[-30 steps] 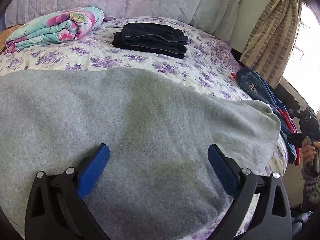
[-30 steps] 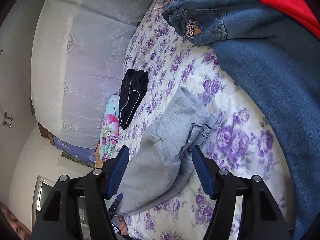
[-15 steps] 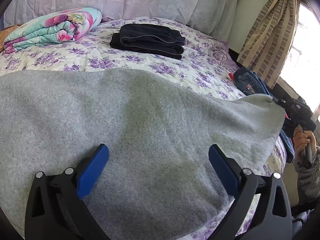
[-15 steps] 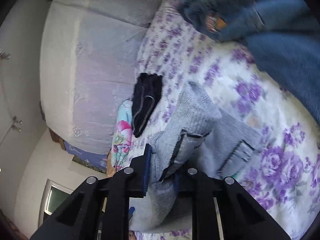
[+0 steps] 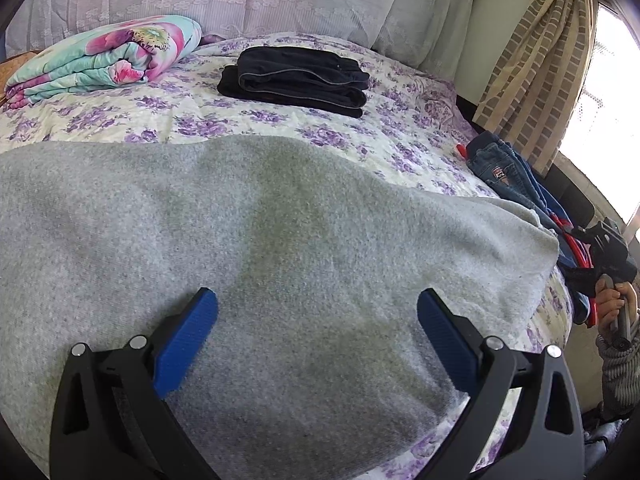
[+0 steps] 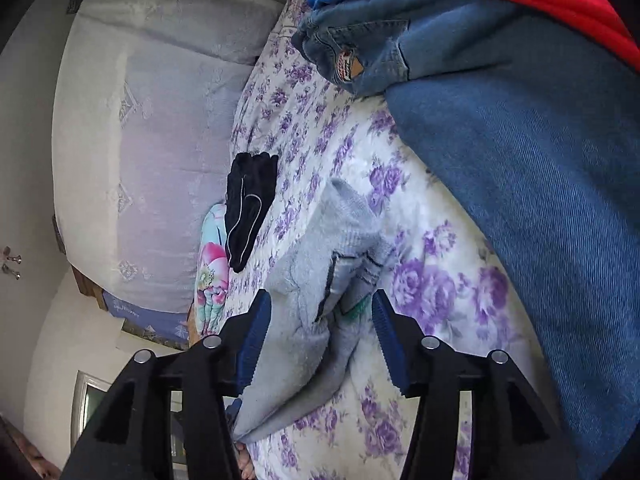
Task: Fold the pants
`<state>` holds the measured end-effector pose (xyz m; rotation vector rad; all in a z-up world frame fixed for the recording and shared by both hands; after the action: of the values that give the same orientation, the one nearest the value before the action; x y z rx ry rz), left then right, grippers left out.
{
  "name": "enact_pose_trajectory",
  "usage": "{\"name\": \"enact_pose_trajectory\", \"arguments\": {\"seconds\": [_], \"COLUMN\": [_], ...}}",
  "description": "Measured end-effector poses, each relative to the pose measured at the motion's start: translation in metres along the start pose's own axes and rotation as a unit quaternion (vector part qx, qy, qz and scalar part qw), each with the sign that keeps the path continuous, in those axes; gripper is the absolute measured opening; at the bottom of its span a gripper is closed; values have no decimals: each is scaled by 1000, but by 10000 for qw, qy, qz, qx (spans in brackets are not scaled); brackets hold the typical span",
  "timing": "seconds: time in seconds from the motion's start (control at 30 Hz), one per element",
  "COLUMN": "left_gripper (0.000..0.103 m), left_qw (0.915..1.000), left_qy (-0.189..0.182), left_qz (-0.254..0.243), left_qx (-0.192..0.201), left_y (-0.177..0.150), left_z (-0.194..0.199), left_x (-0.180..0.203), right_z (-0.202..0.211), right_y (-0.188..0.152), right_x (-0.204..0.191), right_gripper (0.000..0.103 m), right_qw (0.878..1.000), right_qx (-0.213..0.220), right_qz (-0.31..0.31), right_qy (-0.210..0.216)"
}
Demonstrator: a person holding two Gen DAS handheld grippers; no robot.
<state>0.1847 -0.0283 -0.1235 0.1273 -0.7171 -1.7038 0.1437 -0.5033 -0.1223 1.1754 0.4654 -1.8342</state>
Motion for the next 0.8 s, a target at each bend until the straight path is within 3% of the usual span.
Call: {"name": "enact_pose_trajectory", "arguments": {"seconds": [0.13, 0.23, 0.3, 0.37, 0.4, 0.43, 0.5, 0.6, 0.7, 0.8], "left_gripper": [98, 98, 98, 98, 98, 98, 98, 98, 98, 98], "left_qw": [10000, 10000, 10000, 10000, 10000, 10000, 10000, 9999, 9999, 9996], "left_qy": [7, 30, 41, 35, 34, 32, 25, 48, 79, 268], "left_qz": [-2, -7, -9, -8, 1, 0, -3, -23, -75, -98], "left_qx": [-4, -19, -24, -19, -11, -7, 25, 87, 78, -22], "left_y": [0, 0, 1, 1, 1, 1, 2, 2, 2, 1], "left_z": [0, -1, -1, -1, -1, -1, -1, 1, 1, -2], "left_x": [0, -1, -2, -2, -2, -3, -3, -2, 1, 3], "right_z": [-35, -56, -70, -79, -80, -75, -53, -37, -48, -50], "right_y": [-6, 2, 6, 11, 15, 21, 32, 28, 31, 21], "right_x": [5, -11, -25, -36, -43, -52, -83, -102, -40, -5], "right_gripper": [58, 85, 87, 63, 40, 26, 23, 22, 22, 31], "right_qw": [9991, 9997, 9996, 9987, 9988, 9986, 9935, 9826, 9889, 9939], "right_qx": [-366, -219, -142, -58, -52, 19, 329, 486, 255, 64], "right_qz": [-166, 6, 234, 416, 460, 519, 1026, 1793, 1235, 886], "right_qy": [168, 62, -121, -288, -182, 75, 375, -3, -780, -648]}}
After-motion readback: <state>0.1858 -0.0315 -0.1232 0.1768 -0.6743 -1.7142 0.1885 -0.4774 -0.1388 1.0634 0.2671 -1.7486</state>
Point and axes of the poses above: each gripper's, at about its wrist camera, not at the fingertips, and z roughly against the way its jaws point, x to its right, y to its top, the point moved 7 cm from there along -z, roughly the way its jaws point, and after that the axes turned 15 degrees about -x, right-handed, at the moved point
